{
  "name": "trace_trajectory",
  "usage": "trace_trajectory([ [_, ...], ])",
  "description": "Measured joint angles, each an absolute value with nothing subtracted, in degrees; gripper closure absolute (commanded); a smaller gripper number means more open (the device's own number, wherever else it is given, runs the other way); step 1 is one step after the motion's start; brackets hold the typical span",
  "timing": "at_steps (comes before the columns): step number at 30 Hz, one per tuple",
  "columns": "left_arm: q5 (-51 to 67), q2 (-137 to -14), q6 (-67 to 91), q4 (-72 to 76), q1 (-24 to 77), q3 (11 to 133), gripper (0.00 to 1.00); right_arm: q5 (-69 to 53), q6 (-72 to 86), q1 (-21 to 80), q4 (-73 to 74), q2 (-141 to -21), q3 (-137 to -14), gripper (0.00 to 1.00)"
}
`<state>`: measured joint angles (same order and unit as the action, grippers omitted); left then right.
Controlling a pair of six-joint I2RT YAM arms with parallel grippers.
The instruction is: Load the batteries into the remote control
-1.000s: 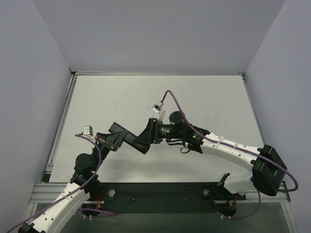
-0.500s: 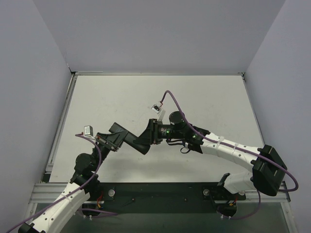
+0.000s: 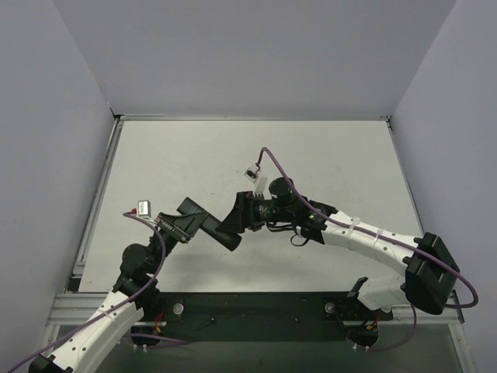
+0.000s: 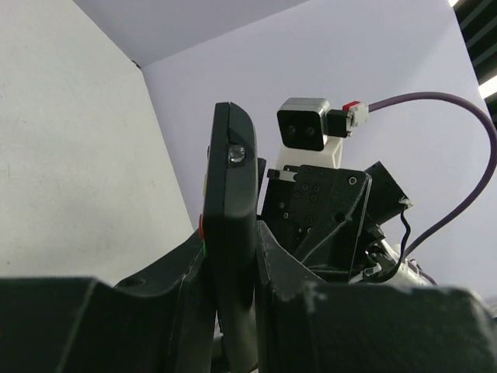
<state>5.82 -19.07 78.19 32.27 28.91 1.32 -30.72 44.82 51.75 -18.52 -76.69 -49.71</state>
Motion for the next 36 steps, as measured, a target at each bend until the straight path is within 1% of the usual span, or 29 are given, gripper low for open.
trace_trajectory([
  [4, 6.6, -19.1, 75.6, 31.0, 28.9, 1.3, 1.0, -29.0, 41.7, 50.0, -15.4, -74.0, -49.7, 0.23],
  [6, 6.8, -19.2, 74.0, 29.5, 28.9, 1.3, 1.0, -27.5, 39.6, 48.6, -13.8, -70.6, -49.7, 0.17],
  [7, 6.9, -19.3, 73.3, 28.6, 28.9, 1.4, 1.0, -26.6, 38.5, 47.9, -13.1, -68.9, -49.7, 0.16],
  [8, 6.9, -19.7, 72.2, 26.8, 28.9, 1.8, 1.0, -25.0, 37.3, 47.2, -11.8, -66.4, -49.7, 0.14],
  [10, 7.0, -21.0, 69.6, 22.5, 28.9, 3.2, 1.0, -21.1, 34.3, 45.8, -9.0, -61.2, -49.8, 0.05],
  [12, 6.8, -23.5, 66.3, 16.3, 28.9, 6.4, 1.0, -16.2, 31.8, 44.8, -5.8, -56.3, -49.9, 0.0],
  [15, 5.9, -29.1, 60.1, 6.1, 28.9, 13.7, 1.0, -8.5, 28.7, 43.9, -0.5, -50.2, -49.5, 0.0],
  [17, 4.4, -35.0, 55.1, -1.5, 28.9, 21.2, 1.0, -3.2, 27.2, 43.8, 2.7, -46.0, -48.5, 0.0],
  [24, -4.7, -61.6, 38.1, -21.9, 28.9, 45.6, 1.0, 10.9, 23.9, 43.4, 12.6, -34.4, -44.6, 0.0],
  [26, -7.7, -68.0, 34.6, -26.8, 28.9, 50.2, 1.0, 13.5, 23.6, 43.4, 14.7, -32.5, -44.3, 0.0],
  [31, -19.6, -84.7, 26.6, -37.9, 29.2, 60.6, 1.0, 18.6, 22.6, 43.1, 19.2, -28.1, -43.5, 0.0],
  [36, -30.9, -97.9, 23.1, -46.7, 29.2, 70.3, 1.0, 22.3, 21.6, 43.1, 22.4, -25.1, -43.4, 0.0],
])
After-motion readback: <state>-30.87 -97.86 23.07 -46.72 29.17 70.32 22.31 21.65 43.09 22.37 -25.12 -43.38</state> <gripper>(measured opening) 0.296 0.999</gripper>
